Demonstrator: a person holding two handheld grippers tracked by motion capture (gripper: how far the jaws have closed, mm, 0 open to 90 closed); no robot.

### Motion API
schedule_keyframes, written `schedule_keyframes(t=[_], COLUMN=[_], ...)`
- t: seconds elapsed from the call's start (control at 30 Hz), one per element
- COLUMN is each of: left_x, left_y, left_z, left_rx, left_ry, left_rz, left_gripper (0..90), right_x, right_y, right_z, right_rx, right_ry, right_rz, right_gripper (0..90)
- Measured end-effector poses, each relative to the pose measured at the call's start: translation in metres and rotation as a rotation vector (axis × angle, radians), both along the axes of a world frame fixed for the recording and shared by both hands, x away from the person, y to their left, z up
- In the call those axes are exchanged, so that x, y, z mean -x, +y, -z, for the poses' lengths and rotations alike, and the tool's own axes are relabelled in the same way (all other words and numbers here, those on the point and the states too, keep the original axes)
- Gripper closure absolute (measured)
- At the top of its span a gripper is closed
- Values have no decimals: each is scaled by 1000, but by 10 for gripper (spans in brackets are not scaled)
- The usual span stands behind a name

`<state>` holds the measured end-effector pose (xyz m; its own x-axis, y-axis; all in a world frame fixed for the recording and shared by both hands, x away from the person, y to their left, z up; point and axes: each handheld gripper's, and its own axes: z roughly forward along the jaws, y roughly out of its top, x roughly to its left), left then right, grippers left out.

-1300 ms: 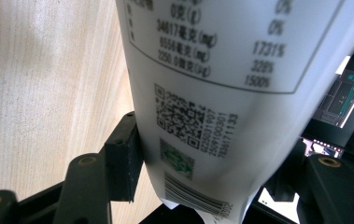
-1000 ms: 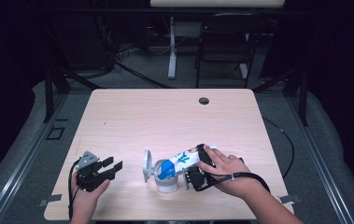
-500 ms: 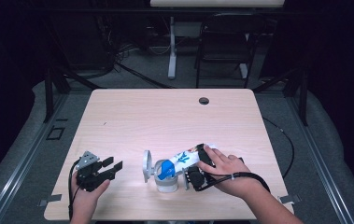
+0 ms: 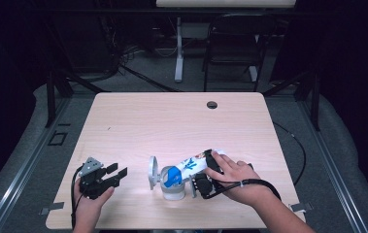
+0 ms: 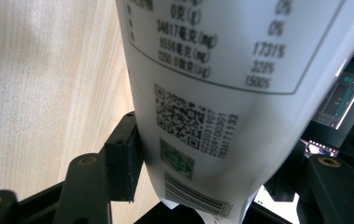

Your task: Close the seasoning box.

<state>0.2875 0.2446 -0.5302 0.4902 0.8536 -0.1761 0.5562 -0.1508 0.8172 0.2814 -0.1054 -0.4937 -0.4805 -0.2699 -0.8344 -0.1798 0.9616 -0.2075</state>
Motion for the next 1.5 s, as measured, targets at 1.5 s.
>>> schedule_keyframes(t=[1.5], left_x=[-1], left_y=[0], left_z=[2], left_rx=[6], left_ry=[0], left_rz=[-3], left_gripper=[523], right_x=[-1], right_y=[1], right_z=[-2], right_rx=[23], right_ry=[-4], right_rz=[-14], right_gripper=[407])
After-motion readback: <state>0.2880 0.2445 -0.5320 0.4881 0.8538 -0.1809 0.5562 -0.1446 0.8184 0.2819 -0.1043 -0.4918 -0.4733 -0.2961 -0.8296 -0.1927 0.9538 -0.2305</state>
